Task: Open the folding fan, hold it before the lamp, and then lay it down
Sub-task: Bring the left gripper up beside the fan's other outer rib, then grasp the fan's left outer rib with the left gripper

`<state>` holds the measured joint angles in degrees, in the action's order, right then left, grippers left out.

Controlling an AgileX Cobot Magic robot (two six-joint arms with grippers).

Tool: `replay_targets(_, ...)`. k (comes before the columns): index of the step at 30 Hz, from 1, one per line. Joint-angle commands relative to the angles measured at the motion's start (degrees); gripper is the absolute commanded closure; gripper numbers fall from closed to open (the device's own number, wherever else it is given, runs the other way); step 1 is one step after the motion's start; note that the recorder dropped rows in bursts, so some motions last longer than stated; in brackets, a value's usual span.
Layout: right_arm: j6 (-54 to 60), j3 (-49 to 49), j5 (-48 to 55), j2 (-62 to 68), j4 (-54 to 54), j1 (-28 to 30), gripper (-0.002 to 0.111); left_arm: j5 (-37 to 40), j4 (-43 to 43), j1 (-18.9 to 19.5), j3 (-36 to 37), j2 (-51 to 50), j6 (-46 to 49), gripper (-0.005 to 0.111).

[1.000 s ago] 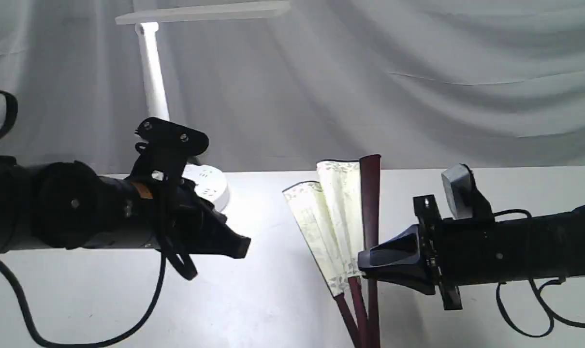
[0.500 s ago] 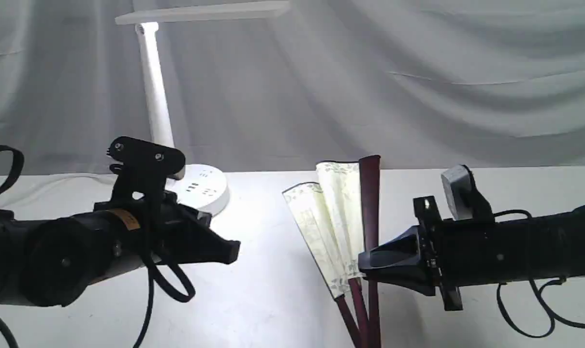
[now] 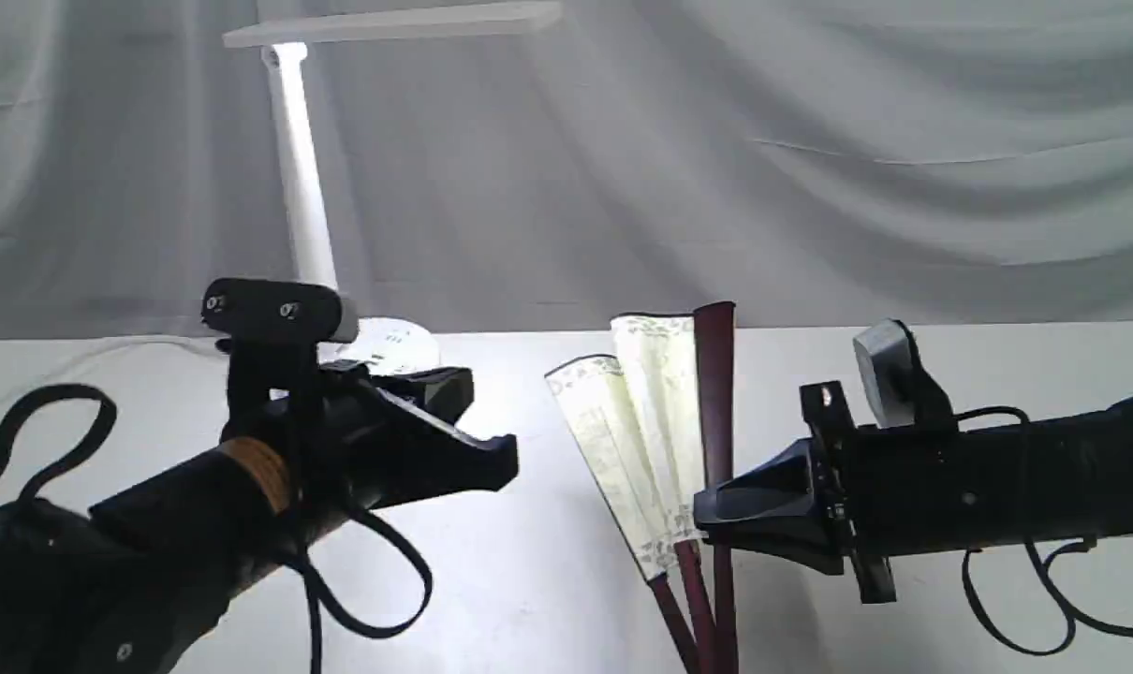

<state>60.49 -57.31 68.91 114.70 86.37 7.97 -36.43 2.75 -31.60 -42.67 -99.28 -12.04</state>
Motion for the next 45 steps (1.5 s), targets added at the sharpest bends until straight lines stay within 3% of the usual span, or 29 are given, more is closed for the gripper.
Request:
replay_targets(1,0.93,0.25,1.05,-0.56,0.34,0.12,0.108,-7.42,0.04,-0.33,2.81,-0.17,-3.04,0.107)
replay_targets(9,0.93,0.25,1.05,-0.56,0.34,0.12,0.108,-5.44,0.04,-0.33,3.12,-2.27,-7.25,0.1)
replay_targets(21,0.93,0.25,1.05,-0.56,0.13,0.02,0.108,-8.73,-0.85,-0.33,2.98,-11.58,-37.87,0.056)
replay_targets(26,0.93,0.25,1.05,-0.56,0.13,0.02,0.108,-14.08,-9.13,-0.33,1.83,-13.92,-47.72,0.056)
replay_targets(31,0.93,0.25,1.05,-0.56,0.02,0.02,0.108,-16.25,-9.3,-0.33,0.44,-17.63,-59.74,0.056)
replay_targets(38,1.04,0.25,1.05,-0.56,0.04,0.02,0.108,-33.53,-10.4,-0.33,0.32,-24.93,-75.89,0.056)
replay_targets(42,1.04,0.25,1.05,-0.56,0.04,0.02,0.108,-33.53,-11.94,-0.07,-0.29,-28.91,-82.11,0.056)
replay_targets(45,1.02,0.25,1.05,-0.56,-0.38,0.02,0.108,-33.53,-21.47,1.93,-3.21,-30.92,-84.12,0.056)
